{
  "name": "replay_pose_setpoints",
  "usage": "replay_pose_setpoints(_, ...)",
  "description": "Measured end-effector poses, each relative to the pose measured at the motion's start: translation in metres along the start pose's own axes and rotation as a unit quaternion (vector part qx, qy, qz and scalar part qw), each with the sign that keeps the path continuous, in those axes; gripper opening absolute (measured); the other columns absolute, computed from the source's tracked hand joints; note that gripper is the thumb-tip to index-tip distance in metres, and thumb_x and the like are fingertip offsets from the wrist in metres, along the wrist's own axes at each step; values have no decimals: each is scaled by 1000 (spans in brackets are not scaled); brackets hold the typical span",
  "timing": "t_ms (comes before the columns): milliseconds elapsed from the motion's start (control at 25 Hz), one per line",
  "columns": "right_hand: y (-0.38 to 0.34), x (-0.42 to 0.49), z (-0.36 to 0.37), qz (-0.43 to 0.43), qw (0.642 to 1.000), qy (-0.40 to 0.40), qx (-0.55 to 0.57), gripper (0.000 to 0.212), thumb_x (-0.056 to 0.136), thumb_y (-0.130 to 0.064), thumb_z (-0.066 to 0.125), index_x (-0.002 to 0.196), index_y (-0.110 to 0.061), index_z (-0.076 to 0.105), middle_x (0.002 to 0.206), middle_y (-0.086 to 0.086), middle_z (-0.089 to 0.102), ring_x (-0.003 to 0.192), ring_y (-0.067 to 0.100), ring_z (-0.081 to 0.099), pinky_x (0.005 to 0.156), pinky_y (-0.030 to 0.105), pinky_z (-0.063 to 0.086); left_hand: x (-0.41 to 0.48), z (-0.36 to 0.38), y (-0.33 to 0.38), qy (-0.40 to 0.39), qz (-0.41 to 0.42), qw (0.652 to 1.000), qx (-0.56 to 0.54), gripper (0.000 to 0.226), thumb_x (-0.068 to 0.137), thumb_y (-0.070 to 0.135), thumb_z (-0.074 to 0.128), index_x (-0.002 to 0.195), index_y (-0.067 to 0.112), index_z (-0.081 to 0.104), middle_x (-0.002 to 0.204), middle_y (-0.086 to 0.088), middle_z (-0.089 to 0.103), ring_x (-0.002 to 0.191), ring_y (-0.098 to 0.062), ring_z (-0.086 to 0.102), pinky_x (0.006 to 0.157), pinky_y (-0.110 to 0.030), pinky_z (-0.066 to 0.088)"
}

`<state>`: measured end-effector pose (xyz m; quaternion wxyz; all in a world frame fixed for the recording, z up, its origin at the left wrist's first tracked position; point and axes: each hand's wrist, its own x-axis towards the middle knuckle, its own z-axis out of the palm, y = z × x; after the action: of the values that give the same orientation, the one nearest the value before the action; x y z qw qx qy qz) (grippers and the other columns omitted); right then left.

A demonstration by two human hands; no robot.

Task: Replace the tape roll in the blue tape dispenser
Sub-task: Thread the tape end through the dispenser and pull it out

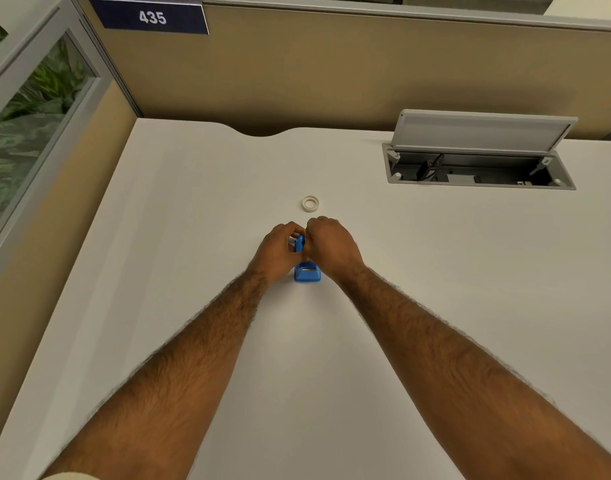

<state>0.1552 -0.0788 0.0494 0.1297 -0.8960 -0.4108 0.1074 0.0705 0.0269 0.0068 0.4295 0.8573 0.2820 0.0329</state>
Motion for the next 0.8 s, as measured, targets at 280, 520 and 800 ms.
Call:
replay_pose_setpoints(280, 7, -19, 5, -15, 999, 25, 43, 18, 85, -23, 64, 80, -17, 47, 78, -1, 51, 72, 18, 46, 60, 29, 35, -1, 1, 1, 0, 0, 1000, -21, 40, 75, 23, 83, 108, 25, 60, 118, 2, 62, 93, -14, 63, 71, -11, 44)
replay_pose_setpoints(520, 11, -27, 5, 18, 992, 65, 109, 13, 88, -18, 57, 100, -13, 61, 90, 5, 66, 78, 23, 59, 70, 37, 53, -2, 1, 2, -2, -7, 1000, -22, 44, 75, 26, 84, 112, 24, 60, 118, 1, 62, 96, -18, 64, 84, -27, 52)
replay_pose_setpoints(800, 15, -20, 1, 21, 991, 29, 127, 23, 91, -21, 59, 111, -14, 66, 103, 5, 66, 88, 20, 61, 76, 31, 50, -3, 2, 2, 0, -6, 1000, -26, 45, 74, 30, 85, 111, 26, 59, 118, 2, 62, 95, -17, 64, 84, -28, 52)
